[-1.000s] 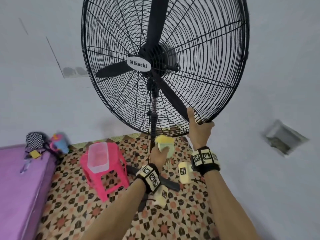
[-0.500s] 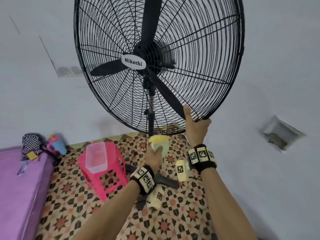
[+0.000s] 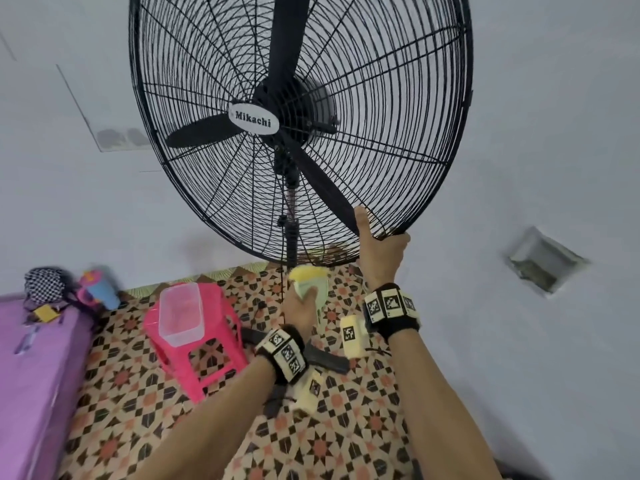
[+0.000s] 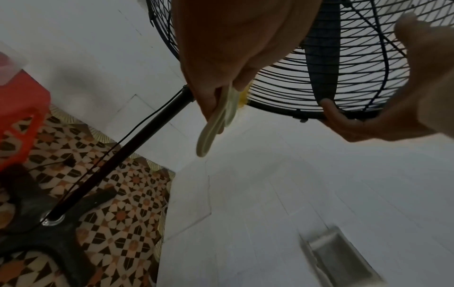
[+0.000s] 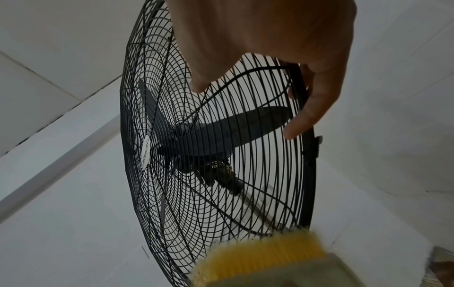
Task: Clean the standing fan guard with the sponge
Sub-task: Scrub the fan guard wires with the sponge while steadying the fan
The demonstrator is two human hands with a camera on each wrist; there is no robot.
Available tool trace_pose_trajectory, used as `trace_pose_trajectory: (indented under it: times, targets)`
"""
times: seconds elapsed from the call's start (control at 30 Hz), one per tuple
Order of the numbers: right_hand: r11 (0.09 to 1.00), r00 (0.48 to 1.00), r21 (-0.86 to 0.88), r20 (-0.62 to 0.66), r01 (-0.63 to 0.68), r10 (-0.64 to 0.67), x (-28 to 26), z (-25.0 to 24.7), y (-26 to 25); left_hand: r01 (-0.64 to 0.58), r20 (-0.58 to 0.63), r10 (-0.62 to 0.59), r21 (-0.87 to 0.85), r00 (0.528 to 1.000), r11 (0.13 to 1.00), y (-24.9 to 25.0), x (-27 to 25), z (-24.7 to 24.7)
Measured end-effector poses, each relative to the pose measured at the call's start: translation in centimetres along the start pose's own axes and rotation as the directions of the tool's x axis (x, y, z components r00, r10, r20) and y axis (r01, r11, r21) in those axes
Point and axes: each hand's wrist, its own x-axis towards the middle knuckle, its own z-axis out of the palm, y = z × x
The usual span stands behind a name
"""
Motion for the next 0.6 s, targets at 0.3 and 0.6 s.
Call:
trace_pose_trajectory:
  times: [0.3, 0.6]
  targets:
    - [1.000, 1.000, -0.010, 0.003, 0.028, -0.028, 0.6, -0.1, 0.2, -0.082, -0.040, 0.075, -0.216, 0.996, 0.973, 2.5, -0.7, -2.1]
    - [0.999, 0.999, -0.006, -0.015, 0.048, -0.048, 1.4, 0.0, 0.7, -0.266, 0.097, 0.259, 0.060, 0.961, 0.962, 11.8, 0.5, -8.6]
